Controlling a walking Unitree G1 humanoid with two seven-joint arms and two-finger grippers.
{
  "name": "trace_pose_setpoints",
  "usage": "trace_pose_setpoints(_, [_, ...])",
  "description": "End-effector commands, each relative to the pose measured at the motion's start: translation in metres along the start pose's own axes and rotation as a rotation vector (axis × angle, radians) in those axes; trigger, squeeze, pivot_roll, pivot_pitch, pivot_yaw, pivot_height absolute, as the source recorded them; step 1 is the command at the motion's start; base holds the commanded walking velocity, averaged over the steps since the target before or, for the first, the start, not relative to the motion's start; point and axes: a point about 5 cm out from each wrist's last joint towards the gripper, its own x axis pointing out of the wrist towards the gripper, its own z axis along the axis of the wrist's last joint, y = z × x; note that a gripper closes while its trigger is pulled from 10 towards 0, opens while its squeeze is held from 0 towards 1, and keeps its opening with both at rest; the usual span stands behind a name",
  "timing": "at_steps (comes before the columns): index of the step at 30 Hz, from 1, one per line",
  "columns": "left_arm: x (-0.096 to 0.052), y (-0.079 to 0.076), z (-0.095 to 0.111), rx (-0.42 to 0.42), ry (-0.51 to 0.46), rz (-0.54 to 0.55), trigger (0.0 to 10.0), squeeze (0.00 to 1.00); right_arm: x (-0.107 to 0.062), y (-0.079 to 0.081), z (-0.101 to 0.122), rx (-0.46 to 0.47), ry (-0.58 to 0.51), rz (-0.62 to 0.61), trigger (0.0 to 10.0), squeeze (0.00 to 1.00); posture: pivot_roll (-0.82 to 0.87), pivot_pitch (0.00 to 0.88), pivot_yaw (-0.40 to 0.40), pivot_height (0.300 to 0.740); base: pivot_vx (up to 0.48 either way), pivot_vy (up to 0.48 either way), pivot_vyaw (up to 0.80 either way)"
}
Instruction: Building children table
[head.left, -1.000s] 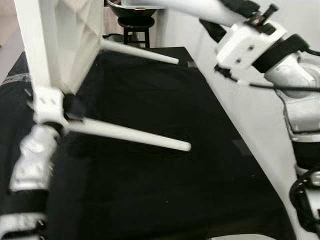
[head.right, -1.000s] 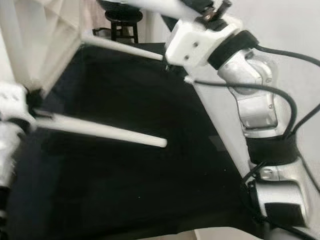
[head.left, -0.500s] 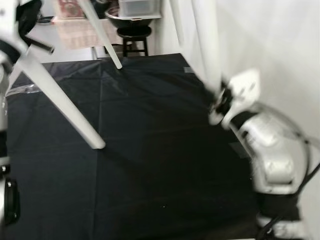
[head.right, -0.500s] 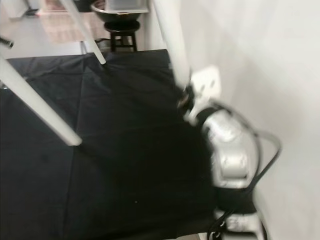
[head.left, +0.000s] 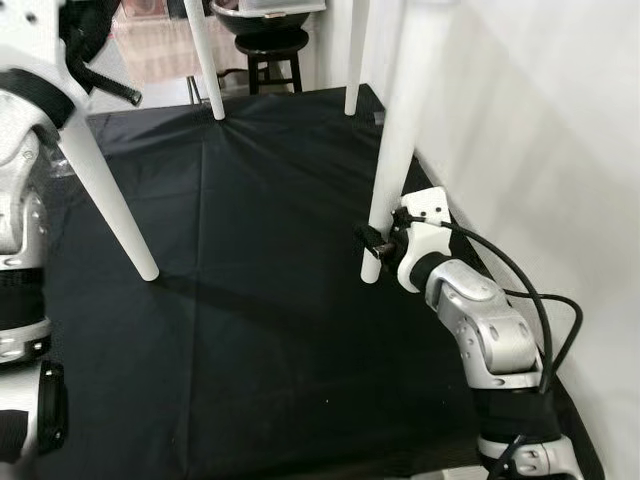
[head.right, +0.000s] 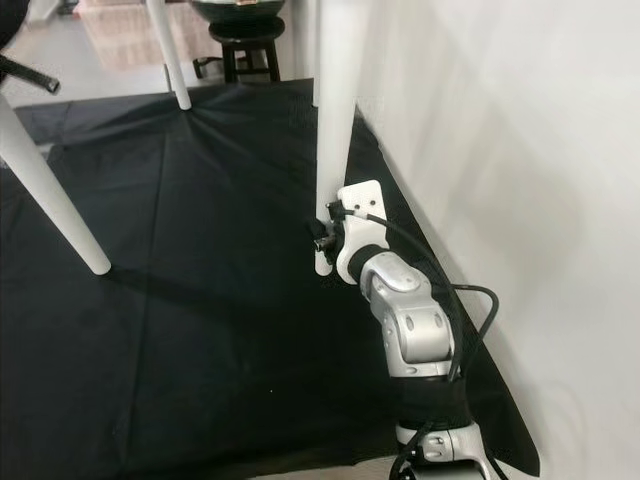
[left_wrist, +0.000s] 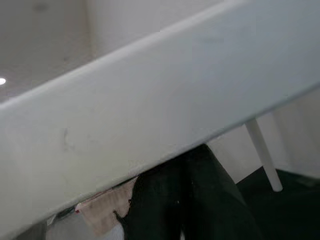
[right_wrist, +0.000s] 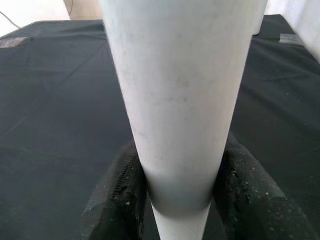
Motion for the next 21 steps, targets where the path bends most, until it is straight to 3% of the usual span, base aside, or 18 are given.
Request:
trace_pose_setpoints(1, [-0.012, -0.024, -0.023, -0.106, 0.068, -0.028, 10.0, 1.0, 0.006, 0.007, 0.002, 0.024, -0.032, 0.035, 10.0, 1.0, 0.1, 0.076, 0.03, 0.74, 0.0, 0.0, 0.0])
trace_pose_setpoints(6, [-0.024, -0.042, -0.039, -0.177, 0.121, -0.02, 10.0, 1.0, 0.002, -0.001, 0.005, 0.026, -0.078, 0.05, 10.0, 1.0, 0.09, 0.08, 0.025, 0.74, 0.0, 0.0, 0.0])
trace_pose_setpoints(10, [-0.056, -0.062, -0.061, -0.245, 0.228, -0.007, 10.0, 1.0, -0.028, -0.029, -0.01, 0.05, -0.085, 0.077, 10.0, 1.0, 0.08, 0.101, 0.019, 0.74, 0.0, 0.0, 0.0])
trace_pose_setpoints(11, [-0.056, -0.062, -0.061, -0.245, 0.228, -0.007, 10.0, 1.0, -0.028, -0.029, -0.01, 0.05, -0.085, 0.077, 10.0, 1.0, 0.08, 0.101, 0.019, 0.74, 0.0, 0.0, 0.0])
trace_pose_setpoints(13, [-0.08, -0.079, -0.075, -0.278, 0.306, -0.024, 10.0, 1.0, -0.049, -0.043, -0.025, 0.076, -0.057, 0.088, 10.0, 1.0, 0.07, 0.105, 0.021, 0.74, 0.0, 0.0, 0.0])
trace_pose_setpoints(14, [-0.08, -0.079, -0.075, -0.278, 0.306, -0.024, 10.0, 1.0, -0.049, -0.043, -0.025, 0.076, -0.057, 0.088, 10.0, 1.0, 0.07, 0.105, 0.021, 0.74, 0.0, 0.0, 0.0])
trace_pose_setpoints(17, [-0.113, -0.101, -0.092, -0.336, 0.42, -0.033, 10.0, 1.0, -0.069, -0.06, -0.041, 0.07, -0.009, 0.034, 10.0, 1.0, 0.07, 0.109, 0.024, 0.74, 0.0, 0.0, 0.0])
trace_pose_setpoints(21, [-0.121, -0.106, -0.096, -0.352, 0.451, -0.024, 10.0, 1.0, -0.072, -0.064, -0.045, 0.068, -0.001, 0.018, 10.0, 1.0, 0.07, 0.108, 0.024, 0.74, 0.0, 0.0, 0.0])
